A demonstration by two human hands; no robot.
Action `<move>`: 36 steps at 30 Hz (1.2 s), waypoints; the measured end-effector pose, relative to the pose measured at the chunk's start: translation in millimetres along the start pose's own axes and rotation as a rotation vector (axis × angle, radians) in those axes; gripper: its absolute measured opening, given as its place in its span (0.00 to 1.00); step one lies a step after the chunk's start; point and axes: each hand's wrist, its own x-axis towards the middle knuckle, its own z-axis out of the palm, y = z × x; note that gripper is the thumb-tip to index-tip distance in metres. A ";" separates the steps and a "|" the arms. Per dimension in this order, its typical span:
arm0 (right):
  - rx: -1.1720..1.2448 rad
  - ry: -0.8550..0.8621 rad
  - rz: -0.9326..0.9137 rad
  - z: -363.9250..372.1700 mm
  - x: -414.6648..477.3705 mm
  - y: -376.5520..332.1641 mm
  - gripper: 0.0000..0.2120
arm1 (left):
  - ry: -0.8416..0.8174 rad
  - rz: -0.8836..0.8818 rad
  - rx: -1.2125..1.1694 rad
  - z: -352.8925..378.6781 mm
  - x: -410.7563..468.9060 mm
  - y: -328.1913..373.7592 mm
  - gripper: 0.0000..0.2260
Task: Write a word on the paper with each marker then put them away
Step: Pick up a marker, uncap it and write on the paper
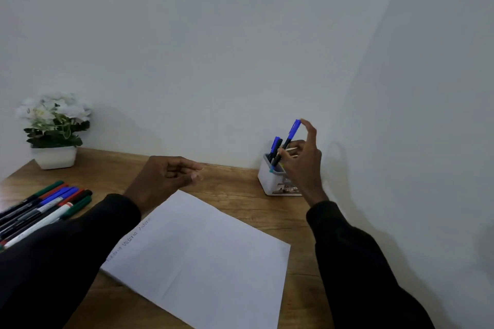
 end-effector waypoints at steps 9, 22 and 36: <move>-0.186 -0.077 0.041 21.9 29.0 34.8 0.35 | 0.020 0.027 0.145 -22.5 -1.8 -12.3 0.07; -0.252 -0.063 0.087 32.4 19.1 48.5 0.26 | 0.050 -0.006 0.144 -43.7 -9.8 -24.9 0.08; -0.051 -0.125 -0.025 71.8 -35.5 -35.0 0.07 | 0.109 -0.008 0.204 -100.0 -42.6 -17.0 0.08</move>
